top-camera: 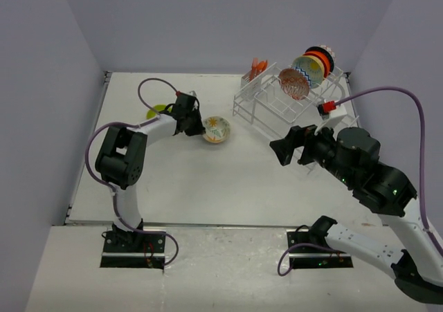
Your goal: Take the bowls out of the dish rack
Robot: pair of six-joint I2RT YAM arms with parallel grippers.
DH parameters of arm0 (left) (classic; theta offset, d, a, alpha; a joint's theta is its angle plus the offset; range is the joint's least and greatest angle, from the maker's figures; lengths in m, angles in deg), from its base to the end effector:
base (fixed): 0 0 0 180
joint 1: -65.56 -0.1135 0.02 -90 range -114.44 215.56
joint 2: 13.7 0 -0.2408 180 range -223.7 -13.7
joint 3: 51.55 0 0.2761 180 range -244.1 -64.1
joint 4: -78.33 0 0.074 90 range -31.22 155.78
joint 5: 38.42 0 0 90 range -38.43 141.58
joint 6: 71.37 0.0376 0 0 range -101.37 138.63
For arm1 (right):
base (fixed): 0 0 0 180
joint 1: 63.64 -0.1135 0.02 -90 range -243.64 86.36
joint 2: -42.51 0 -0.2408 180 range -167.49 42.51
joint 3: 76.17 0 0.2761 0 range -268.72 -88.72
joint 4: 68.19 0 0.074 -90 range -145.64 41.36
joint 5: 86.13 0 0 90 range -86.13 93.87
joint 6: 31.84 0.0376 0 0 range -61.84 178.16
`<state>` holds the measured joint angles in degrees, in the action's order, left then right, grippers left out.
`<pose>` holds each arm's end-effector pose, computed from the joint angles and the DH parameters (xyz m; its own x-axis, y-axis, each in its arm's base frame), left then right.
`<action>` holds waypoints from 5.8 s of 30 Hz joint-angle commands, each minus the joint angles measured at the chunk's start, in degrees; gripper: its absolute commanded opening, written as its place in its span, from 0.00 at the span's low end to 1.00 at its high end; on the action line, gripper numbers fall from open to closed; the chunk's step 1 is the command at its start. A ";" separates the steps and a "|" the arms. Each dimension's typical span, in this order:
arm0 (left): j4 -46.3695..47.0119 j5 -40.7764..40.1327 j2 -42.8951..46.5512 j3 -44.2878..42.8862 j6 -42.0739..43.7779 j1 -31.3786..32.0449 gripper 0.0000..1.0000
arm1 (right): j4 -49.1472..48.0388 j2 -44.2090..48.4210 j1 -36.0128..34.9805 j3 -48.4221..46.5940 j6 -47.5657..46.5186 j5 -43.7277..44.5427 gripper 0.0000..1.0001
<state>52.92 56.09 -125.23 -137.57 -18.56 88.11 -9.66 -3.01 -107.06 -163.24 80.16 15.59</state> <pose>0.3940 -0.1668 0.1320 -0.8299 -0.3079 -0.4653 -0.0923 0.8982 -0.4297 0.1243 0.1071 0.4361 -0.3959 0.1303 -0.9090 -0.4137 0.8584 0.3033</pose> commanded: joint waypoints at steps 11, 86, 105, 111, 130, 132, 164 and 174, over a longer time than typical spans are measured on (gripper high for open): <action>2.58 -2.58 6.23 5.18 -0.96 -3.21 0.35 | -1.24 -7.30 4.22 -4.32 -2.31 -4.52 0.99; -16.76 -6.62 75.14 26.98 16.54 -2.42 1.00 | -39.98 -39.92 15.29 -15.13 -60.49 49.18 0.00; -9.64 11.83 59.95 6.08 10.47 -1.02 1.00 | 6.31 -37.62 5.54 -33.14 -9.01 12.89 0.00; -11.91 -10.74 51.17 -1.93 14.16 17.17 1.00 | 9.74 -40.26 0.71 -33.85 0.31 12.09 0.00; -15.79 -26.13 40.78 -2.90 14.34 20.96 0.26 | 7.29 -40.44 -4.48 -31.13 6.12 5.94 0.00; -16.23 -26.75 40.25 -2.56 14.43 20.96 0.24 | 6.15 -40.27 -4.83 -29.99 6.48 5.33 0.00; -3.15 -6.46 45.00 34.44 -1.04 -13.14 0.00 | -0.10 -6.88 -2.46 3.23 7.88 9.37 0.99; 4.34 -3.19 34.62 36.65 -3.41 -13.58 0.00 | 1.40 -0.80 -2.29 6.84 6.48 9.81 0.99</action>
<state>50.49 50.69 -90.10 -100.83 -19.72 75.04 -7.63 -3.56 -109.48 -157.42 87.28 24.90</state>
